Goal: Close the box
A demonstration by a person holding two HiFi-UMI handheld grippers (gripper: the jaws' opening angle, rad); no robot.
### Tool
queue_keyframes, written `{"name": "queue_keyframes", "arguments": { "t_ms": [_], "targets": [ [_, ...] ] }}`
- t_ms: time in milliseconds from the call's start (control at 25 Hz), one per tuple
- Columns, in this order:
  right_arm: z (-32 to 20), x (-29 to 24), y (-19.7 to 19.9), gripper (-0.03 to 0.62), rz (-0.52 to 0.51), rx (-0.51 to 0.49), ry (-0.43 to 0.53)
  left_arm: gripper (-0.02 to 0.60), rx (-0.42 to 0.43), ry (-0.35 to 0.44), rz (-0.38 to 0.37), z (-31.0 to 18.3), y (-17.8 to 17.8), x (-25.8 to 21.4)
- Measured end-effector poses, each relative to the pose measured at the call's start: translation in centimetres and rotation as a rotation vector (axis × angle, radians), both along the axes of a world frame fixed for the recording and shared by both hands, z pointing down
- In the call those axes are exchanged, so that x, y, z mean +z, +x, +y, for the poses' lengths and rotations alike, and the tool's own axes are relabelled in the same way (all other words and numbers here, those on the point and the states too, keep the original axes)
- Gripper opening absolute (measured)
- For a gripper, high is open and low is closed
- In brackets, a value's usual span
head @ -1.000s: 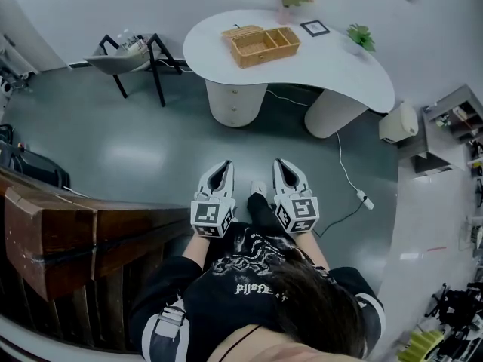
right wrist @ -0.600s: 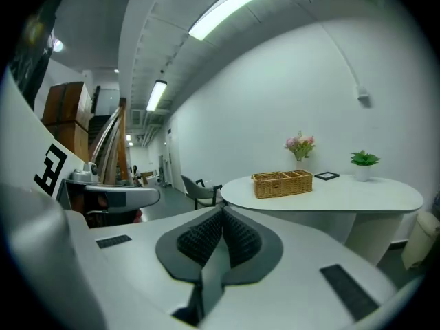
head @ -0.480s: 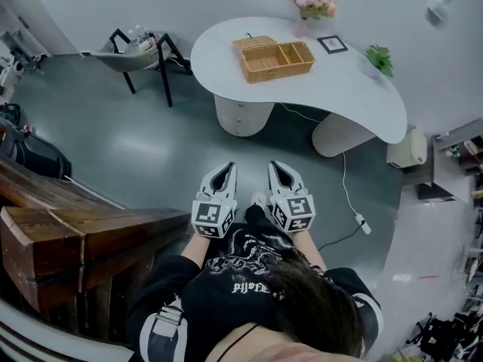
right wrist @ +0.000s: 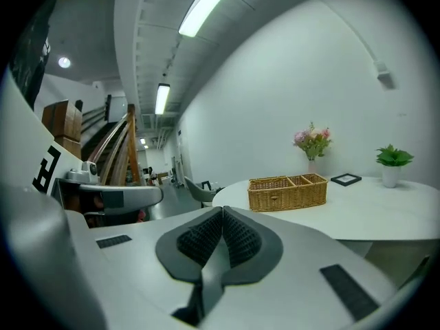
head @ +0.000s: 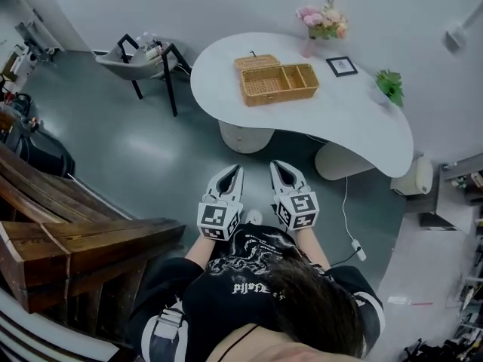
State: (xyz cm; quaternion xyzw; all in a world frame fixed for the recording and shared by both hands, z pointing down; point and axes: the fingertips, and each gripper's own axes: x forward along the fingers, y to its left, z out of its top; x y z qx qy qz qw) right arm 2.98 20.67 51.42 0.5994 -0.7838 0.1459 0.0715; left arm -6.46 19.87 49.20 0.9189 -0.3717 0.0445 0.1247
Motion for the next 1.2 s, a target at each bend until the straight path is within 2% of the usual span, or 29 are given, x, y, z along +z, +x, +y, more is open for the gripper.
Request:
{"name": "queue_keyframes", "arguments": {
  "t_ms": [280, 760, 1000, 1200],
  "targets": [
    [-2.4, 0.0, 3.2, 0.025, 0.039, -0.049, -0.004, 0.026, -0.049, -0.024, 0.014, -2.4, 2.7, 0.6],
    [-4.5, 0.6, 6.0, 0.025, 0.046, -0.021, -0.012, 0.026, -0.016, -0.055, 0.002, -5.8, 5.3, 1.6],
    [-7.5, 0.5, 6.5, 0.025, 0.076, 0.013, -0.015, 0.026, 0.005, -0.053, 0.000, -9.8, 5.2, 1.9],
    [-11.3, 0.9, 7.1, 0.025, 0.050, 0.040, -0.029, 0.026, 0.029, -0.045, -0.007, -14.5, 5.7, 1.9]
  ]
}}
